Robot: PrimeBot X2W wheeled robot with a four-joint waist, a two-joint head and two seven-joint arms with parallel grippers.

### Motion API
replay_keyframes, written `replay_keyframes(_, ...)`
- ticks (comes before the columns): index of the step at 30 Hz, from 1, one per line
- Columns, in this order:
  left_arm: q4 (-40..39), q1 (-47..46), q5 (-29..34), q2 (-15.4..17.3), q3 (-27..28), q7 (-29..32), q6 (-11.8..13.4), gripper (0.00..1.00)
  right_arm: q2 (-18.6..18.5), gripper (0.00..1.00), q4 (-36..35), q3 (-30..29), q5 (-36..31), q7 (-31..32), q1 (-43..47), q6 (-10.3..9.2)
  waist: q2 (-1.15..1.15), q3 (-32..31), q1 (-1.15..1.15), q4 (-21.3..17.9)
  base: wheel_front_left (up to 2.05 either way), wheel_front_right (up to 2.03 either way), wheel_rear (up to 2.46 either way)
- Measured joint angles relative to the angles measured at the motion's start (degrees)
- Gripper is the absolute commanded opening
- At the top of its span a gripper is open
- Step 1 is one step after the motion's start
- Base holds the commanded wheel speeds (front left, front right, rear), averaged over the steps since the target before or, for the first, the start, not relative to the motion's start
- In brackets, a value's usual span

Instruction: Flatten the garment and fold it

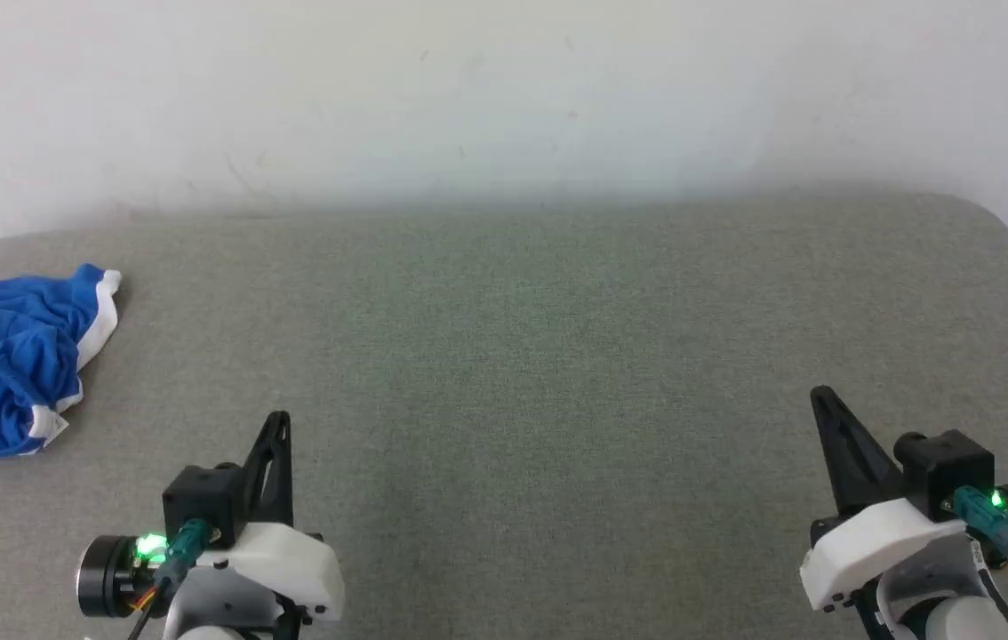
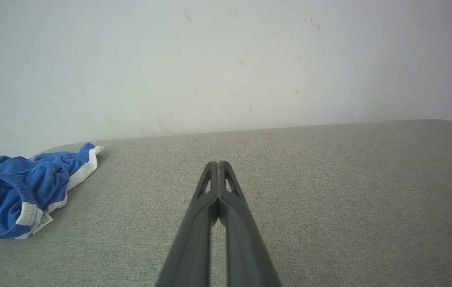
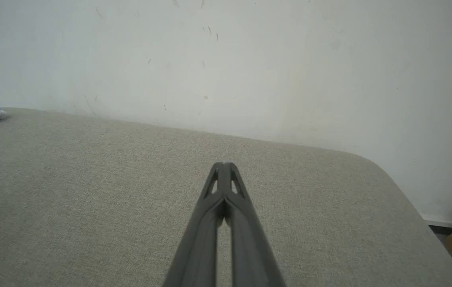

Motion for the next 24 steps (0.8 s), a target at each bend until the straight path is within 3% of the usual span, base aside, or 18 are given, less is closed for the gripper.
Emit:
replay_keyframes(18, 0.0, 0.0, 0.0, 0.0, 0.0, 0.0, 0.0, 0.00, 0.0, 0.00, 0.0, 0.0, 0.0, 0.0, 0.0, 0.00, 0.00, 0.0, 0.00, 0.0, 0.00, 0.00, 0.00)
replay_keyframes(19, 0.0, 0.0, 0.0, 0.0, 0.0, 0.0, 0.0, 1.00, 0.0, 1.00, 0.0, 0.0, 0.0, 0.0, 0.0, 0.00, 0.00, 0.0, 0.00, 0.0, 0.00, 0.00, 0.00)
replay_keyframes(24, 0.0, 0.0, 0.0, 0.0, -0.1, 0.0, 0.1, 1.00, -0.1, 1.00, 0.1, -0.1, 0.0, -0.1, 0.0, 0.01, 0.00, 0.0, 0.00, 0.0, 0.00, 0.00, 0.00)
